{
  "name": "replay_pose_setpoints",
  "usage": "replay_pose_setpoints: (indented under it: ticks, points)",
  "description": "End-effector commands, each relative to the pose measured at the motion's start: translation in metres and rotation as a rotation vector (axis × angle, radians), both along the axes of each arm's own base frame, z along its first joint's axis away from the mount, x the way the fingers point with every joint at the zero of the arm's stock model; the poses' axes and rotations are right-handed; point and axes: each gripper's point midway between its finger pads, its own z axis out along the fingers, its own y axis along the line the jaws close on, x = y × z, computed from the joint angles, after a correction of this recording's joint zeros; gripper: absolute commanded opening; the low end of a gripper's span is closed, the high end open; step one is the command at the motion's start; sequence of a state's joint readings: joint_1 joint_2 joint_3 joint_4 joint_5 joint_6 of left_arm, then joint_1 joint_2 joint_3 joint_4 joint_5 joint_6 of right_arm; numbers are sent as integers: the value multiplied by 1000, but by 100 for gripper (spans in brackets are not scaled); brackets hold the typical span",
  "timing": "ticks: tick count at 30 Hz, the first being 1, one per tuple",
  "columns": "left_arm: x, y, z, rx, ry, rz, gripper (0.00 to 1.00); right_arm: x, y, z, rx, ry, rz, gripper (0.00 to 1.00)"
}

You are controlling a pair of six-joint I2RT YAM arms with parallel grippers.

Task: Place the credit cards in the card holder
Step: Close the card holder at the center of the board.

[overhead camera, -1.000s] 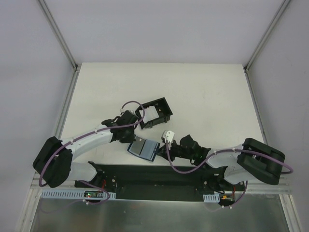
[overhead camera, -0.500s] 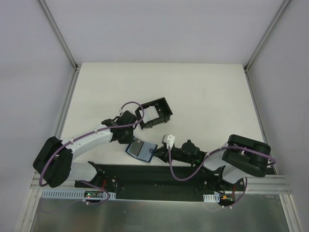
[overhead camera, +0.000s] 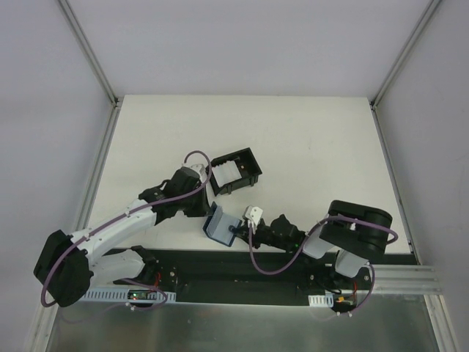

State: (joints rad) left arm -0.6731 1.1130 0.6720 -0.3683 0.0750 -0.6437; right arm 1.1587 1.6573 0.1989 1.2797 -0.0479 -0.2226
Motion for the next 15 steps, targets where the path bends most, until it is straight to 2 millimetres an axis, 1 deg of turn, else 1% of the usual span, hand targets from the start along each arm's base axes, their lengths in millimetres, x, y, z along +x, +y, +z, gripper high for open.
replay_pose_setpoints:
  ticks: [1, 4, 5, 8, 10, 12, 15]
  points:
    - [-18, -30, 9, -199, 29, -90, 14, 16, 24, 56, 204, -144, -18, 11]
    - [-26, -38, 2, -228, 51, -119, 13, 16, 28, 59, 196, -193, -4, 9]
    - [-28, -39, 0, -234, 58, -120, 14, 22, 25, 59, 185, -216, -42, 8]
    - [-32, -41, -9, -244, 91, -118, 13, 25, 22, 67, 186, -257, -63, 7]
    - [-33, -44, -9, -250, 86, -130, 13, 27, 19, 69, 186, -269, -85, 8]
    - [-31, -43, -13, -237, 86, -105, 13, 25, 16, 71, 186, -279, -89, 8]
    - [-27, -38, -20, -217, 90, -49, 16, 22, 12, 71, 178, -293, -79, 5]
